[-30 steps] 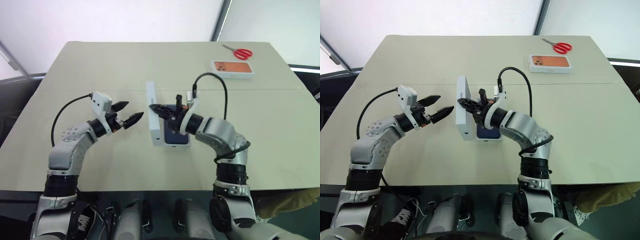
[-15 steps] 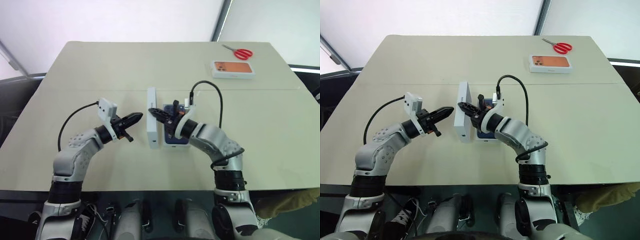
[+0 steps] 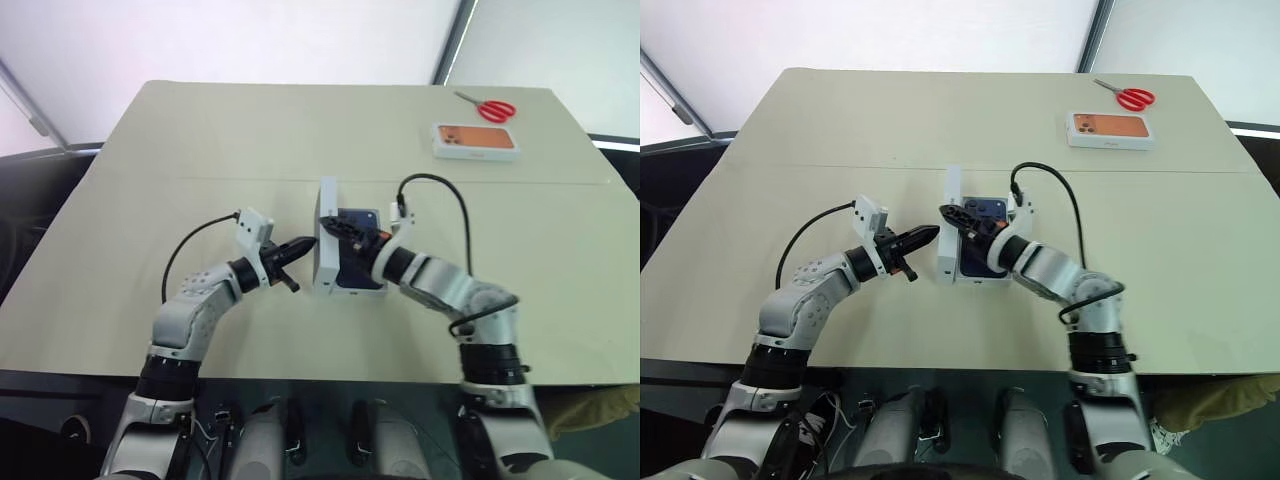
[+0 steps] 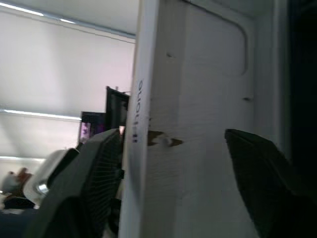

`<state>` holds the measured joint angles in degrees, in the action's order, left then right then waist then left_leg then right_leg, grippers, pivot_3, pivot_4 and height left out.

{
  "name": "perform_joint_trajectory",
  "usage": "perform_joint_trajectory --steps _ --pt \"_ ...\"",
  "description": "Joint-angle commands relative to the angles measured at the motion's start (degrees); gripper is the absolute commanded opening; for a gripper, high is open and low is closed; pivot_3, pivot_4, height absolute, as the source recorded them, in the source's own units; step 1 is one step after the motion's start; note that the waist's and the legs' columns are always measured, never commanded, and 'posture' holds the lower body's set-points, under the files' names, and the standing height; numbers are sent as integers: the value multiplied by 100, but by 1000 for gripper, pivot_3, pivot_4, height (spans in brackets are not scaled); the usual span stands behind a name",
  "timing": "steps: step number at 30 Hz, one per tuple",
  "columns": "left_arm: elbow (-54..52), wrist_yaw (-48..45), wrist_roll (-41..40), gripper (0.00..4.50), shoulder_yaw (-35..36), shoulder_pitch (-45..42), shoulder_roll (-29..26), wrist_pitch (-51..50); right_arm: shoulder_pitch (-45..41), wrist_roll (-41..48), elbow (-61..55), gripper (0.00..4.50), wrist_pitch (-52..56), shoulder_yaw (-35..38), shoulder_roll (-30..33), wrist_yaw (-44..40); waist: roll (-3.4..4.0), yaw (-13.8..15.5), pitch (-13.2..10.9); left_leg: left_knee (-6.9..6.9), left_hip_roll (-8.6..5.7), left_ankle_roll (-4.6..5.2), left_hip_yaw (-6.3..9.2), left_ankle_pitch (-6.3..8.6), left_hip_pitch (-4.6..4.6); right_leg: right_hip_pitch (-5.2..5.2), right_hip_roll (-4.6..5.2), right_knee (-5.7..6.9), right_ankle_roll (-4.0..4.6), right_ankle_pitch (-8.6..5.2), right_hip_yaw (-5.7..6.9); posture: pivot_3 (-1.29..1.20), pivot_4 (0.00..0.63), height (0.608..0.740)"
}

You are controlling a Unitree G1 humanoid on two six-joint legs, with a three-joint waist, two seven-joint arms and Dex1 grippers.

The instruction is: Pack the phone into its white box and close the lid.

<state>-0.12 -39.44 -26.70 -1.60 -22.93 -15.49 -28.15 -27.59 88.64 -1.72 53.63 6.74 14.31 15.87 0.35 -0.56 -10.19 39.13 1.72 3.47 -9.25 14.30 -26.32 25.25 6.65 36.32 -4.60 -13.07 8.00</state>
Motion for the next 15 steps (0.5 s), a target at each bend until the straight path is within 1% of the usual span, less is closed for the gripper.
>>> perform_joint_trajectory --steps 1,3,8,10,11,13,14,15 --pt "144 -67 122 0 -143 -219 154 267 -216 -390 -376 4413 -87 304 428 -461 -1 -12 1 0 2 0 1 0 0 0 -1 0 0 0 0 0 150 738" --pt "301 -75 190 0 -201 -326 290 342 -173 -990 -558 4413 -246 322 797 -744 -2 1 1 0 2 0 1 0 1 0 -2 1 0 0 1 0 150 738" --pt "733 -123 377 0 -394 -583 631 593 120 -1873 -850 4413 -658 453 1056 -1150 -2 -6 2 0 2 0 1 0 1 -1 -2 1 -1 0 2 0 150 738" --pt "883 -118 430 0 -462 -715 759 642 178 -2747 -995 4413 -929 92 1392 -1636 -2 6 2 1 2 0 0 0 1 -1 -2 1 -1 0 1 0 150 738" --pt "941 -114 402 0 -435 -783 803 611 183 -2987 -998 4188 -1020 35 1416 -1740 -3 5 1 2 -1 1 0 -1 0 -1 0 1 -1 0 1 0 150 738" --pt "936 -145 400 0 -396 -831 765 597 139 -3148 -799 3628 -1131 203 1282 -1627 -4 -4 2 4 -1 2 0 0 0 -1 1 0 -1 0 1 0 150 738" --pt "900 -165 382 0 -363 -838 717 561 135 -3320 -745 3094 -1172 191 1307 -1703 -3 -10 2 4 1 2 1 0 1 -1 -1 1 -1 0 1 0 150 738" --pt "844 -184 349 0 -314 -831 642 493 160 -3673 -746 2625 -1279 29 1456 -1911 -3 -15 2 4 2 2 0 -1 2 0 -2 2 -1 0 1 0 150 738"
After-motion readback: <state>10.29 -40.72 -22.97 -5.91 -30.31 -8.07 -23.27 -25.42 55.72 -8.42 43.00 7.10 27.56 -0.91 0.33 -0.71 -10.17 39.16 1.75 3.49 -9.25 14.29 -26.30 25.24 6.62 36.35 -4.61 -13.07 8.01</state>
